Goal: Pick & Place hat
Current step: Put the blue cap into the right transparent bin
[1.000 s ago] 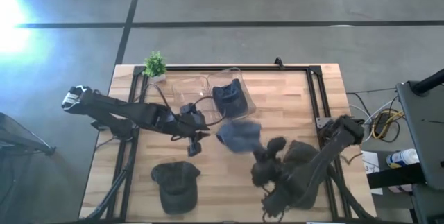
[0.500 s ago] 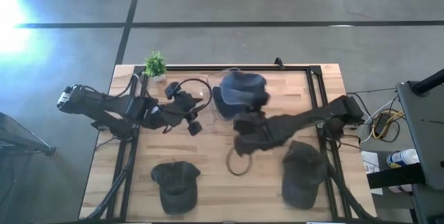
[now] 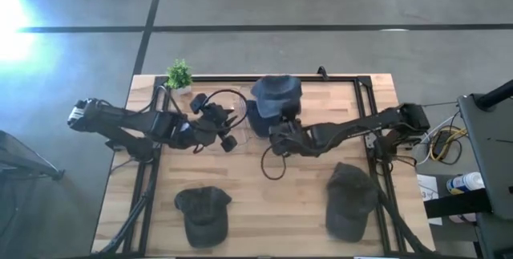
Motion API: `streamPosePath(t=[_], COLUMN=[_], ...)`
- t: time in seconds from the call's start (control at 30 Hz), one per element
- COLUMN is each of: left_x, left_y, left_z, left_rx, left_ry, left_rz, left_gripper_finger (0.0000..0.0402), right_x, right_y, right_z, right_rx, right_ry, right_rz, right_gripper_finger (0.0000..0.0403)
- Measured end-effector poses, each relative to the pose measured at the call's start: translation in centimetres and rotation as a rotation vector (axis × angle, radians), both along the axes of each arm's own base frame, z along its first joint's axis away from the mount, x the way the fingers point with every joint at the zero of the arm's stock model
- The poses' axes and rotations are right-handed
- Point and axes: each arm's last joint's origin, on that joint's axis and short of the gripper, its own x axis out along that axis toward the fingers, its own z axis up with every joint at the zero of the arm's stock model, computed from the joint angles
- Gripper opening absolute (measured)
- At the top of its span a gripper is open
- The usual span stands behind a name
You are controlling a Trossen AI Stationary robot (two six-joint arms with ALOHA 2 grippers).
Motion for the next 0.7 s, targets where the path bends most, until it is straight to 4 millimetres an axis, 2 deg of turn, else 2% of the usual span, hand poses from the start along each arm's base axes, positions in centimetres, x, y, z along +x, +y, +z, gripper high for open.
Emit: streamPosePath(t=[0.07, 0.23, 0.37, 0.57, 0.7], left_x=[0.0, 0.3, 0.4, 0.7, 0.9], left_y=[0.1, 0.1, 0.1, 0.0, -0.1], left_z=[-0.3, -1.7, -2.8, -4.2, -4.8], left_rx=[0.012, 0.015, -0.012, -0.080, -0.109], left_ry=[-0.010, -0.011, -0.042, -0.105, -0.132], left_rz=[0.033, 0.061, 0.075, 0.094, 0.074], left_gripper_finger=[0.0090, 0.0090, 0.0090, 0.0090, 0.0090], right_x=[-0.2, -0.6, -1.4, -1.3, -0.7], right_y=[0.1, 0.4, -0.2, -0.2, 0.2], right_z=[-1.4, -4.8, -7.5, -7.0, -6.3], right_rx=[0.025, -0.037, -0.035, -0.021, 0.066], right_ry=[0.060, 0.232, 0.344, 0.302, 0.280], right_rz=[0.084, 0.258, 0.266, 0.249, 0.340], right_gripper_finger=[0.0013, 0.0013, 0.0013, 0.0017, 0.0047])
